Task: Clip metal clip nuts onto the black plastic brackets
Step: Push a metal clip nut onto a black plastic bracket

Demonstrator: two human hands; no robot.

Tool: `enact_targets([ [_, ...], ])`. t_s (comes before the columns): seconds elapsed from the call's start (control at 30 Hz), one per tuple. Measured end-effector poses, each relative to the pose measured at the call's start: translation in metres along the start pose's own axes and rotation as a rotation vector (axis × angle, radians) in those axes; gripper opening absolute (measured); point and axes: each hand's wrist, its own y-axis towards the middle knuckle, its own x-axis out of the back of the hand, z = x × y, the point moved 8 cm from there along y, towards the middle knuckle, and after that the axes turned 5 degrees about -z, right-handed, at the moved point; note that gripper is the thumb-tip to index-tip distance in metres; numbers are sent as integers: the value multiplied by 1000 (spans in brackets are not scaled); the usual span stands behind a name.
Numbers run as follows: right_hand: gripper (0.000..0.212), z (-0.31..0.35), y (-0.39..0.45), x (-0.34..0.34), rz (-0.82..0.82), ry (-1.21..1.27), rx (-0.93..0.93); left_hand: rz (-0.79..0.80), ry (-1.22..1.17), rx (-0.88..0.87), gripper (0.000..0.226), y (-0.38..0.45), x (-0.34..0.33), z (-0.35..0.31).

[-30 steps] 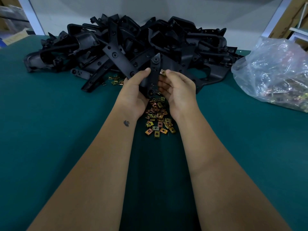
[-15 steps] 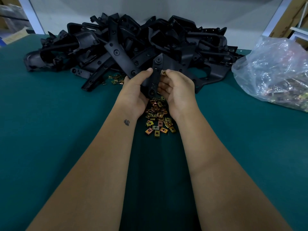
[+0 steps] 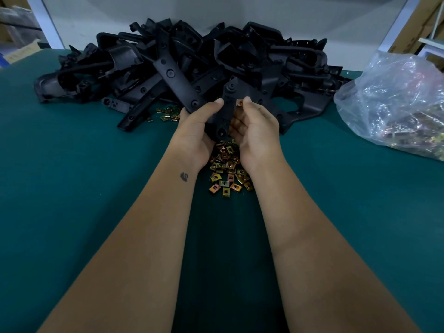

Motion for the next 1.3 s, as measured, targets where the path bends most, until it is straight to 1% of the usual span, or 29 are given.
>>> enact_targets([
  [0.2, 22, 1, 0, -2, 26, -85, 14, 5, 19, -10, 61, 0, -1, -1],
  [0.27, 21, 2, -1, -3, 41, -101, 18, 17, 77, -22, 58, 0, -1, -2],
  [0.4, 16, 8, -2, 1, 28, -96, 37, 69, 294, -97, 53, -1, -3, -4],
  [0.53, 15, 13, -4, 5, 19, -152, 71, 52, 588, -217, 71, -4, -1, -12],
  [0.63, 12, 13, -6, 3, 30, -185, 103, 12, 752, -282, 67, -5, 3, -13],
  [0.7, 10, 13, -7, 2, 29, -211, 124, 7, 797, -296, 62, -5, 4, -13],
  [0.77, 8, 14, -7, 2, 35, -221, 142, 9, 795, -280, 59, -5, 4, -13],
  [0.9, 8, 16, -7, 1, 15, -223, 177, 31, 687, -215, 72, -5, 3, -10],
  [0.97, 17, 12, -6, 0, 18, -161, 117, 37, 622, -204, 73, -6, 2, -11],
  [1.03, 28, 10, -6, 0, 41, -88, 61, 35, 569, -196, 67, -6, 2, -12],
  [1.07, 30, 11, -6, 1, 44, -70, 53, 37, 547, -189, 63, -5, 2, -12],
  [1.13, 25, 14, -7, 2, 32, -74, 75, 45, 507, -169, 57, -4, 1, -12],
  [1.2, 15, 20, -6, 3, 7, -153, 157, 46, 481, -159, 55, -5, 2, -11],
  [1.3, 14, 24, -6, 3, -4, -255, 247, 34, 443, -168, 51, -6, 2, -14],
])
